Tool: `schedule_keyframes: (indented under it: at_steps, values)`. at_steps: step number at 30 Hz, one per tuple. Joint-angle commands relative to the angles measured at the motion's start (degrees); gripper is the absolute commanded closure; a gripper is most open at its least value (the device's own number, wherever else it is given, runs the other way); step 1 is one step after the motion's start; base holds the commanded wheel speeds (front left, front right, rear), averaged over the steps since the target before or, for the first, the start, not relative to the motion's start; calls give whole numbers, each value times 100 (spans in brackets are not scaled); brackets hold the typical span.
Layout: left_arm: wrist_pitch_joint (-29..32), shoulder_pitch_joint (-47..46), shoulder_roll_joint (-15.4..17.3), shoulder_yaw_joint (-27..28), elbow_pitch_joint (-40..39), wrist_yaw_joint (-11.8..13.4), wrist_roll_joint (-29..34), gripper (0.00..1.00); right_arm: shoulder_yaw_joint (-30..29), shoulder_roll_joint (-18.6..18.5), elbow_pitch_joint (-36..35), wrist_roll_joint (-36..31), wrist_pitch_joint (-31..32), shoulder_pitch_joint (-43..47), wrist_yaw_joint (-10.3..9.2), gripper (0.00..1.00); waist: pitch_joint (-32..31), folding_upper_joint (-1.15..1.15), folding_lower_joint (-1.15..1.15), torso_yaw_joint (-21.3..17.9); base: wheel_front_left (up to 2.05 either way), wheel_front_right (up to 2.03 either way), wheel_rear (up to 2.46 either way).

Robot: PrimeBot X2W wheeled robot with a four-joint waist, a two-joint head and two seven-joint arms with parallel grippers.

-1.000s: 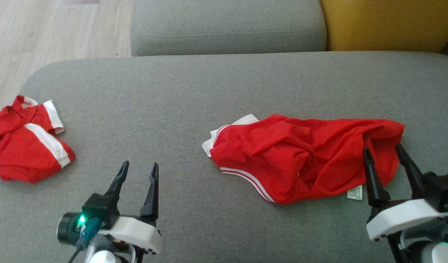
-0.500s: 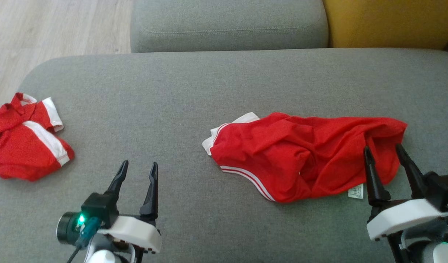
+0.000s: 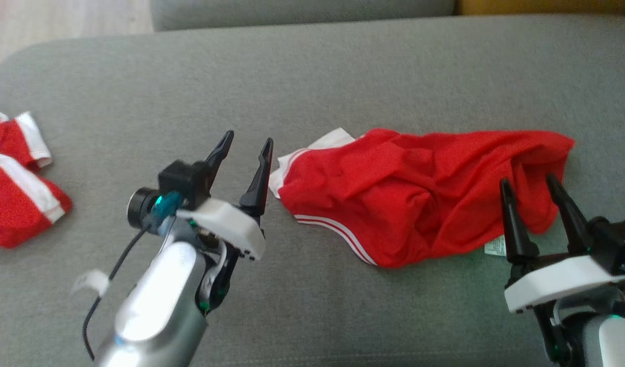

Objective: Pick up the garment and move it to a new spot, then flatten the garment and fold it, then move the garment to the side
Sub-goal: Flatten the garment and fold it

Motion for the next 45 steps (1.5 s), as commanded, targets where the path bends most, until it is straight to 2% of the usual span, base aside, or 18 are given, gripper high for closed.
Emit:
schedule_keyframes:
  at_steps: [1,9,10,11,12,13,15,18,23,26,30,37,42,45]
  values:
    - [72,-369,14,142,189,-69,-53,0,156,-33,-219,21,-64,-265,-5,0,251,0,0,-210,0,0,0]
    - [81,-1019,-197,130,2216,-535,-376,0,228,-33,-45,138,-174,-438,-5,0,503,0,0,-500,0,0,0]
    - [79,-1077,-223,119,2402,-592,-410,13,215,-33,-33,150,-183,-445,-5,0,511,0,0,-515,0,0,0]
    - [105,-1130,-250,96,2578,-652,-441,52,200,-33,-23,157,-191,-452,-5,0,516,0,0,-525,0,0,0]
    - [150,-1179,-271,58,2742,-707,-458,97,188,-33,-12,163,-196,-457,-5,0,514,0,0,-531,0,0,0]
    - [192,-1229,-291,28,2899,-750,-478,100,174,-33,2,170,-197,-462,-5,0,511,0,0,-536,0,0,0]
    - [224,-1333,-319,-16,3171,-784,-489,100,154,-33,24,188,-202,-472,-5,0,499,0,0,-537,0,0,0]
    - [-54,-1515,-336,-20,3371,-792,-462,100,150,-33,38,253,-220,-479,-5,0,461,0,0,-535,0,0,0]
    - [-470,-1823,-230,107,3132,-525,-250,100,87,-32,80,340,-235,-439,-5,0,335,0,0,-485,0,0,0]
    - [-500,-1887,-141,227,2766,-399,-140,100,69,-32,103,413,-241,-407,-5,0,269,0,0,-457,0,0,0]
    - [-506,-1745,72,530,1577,-169,190,100,44,-32,114,469,-247,-337,-5,0,140,0,0,-406,0,0,0]
    - [-507,-1084,397,722,-233,-63,618,100,-36,-32,112,576,-232,-193,-5,0,-62,0,0,-261,0,0,0]
    - [-267,-56,552,686,-803,56,439,100,-43,-32,96,627,-195,-108,-5,0,-91,0,0,-181,0,0,0]
    - [-198,451,597,847,-780,186,203,100,-47,-32,67,670,-192,-92,-5,0,-22,0,0,-118,0,0,0]
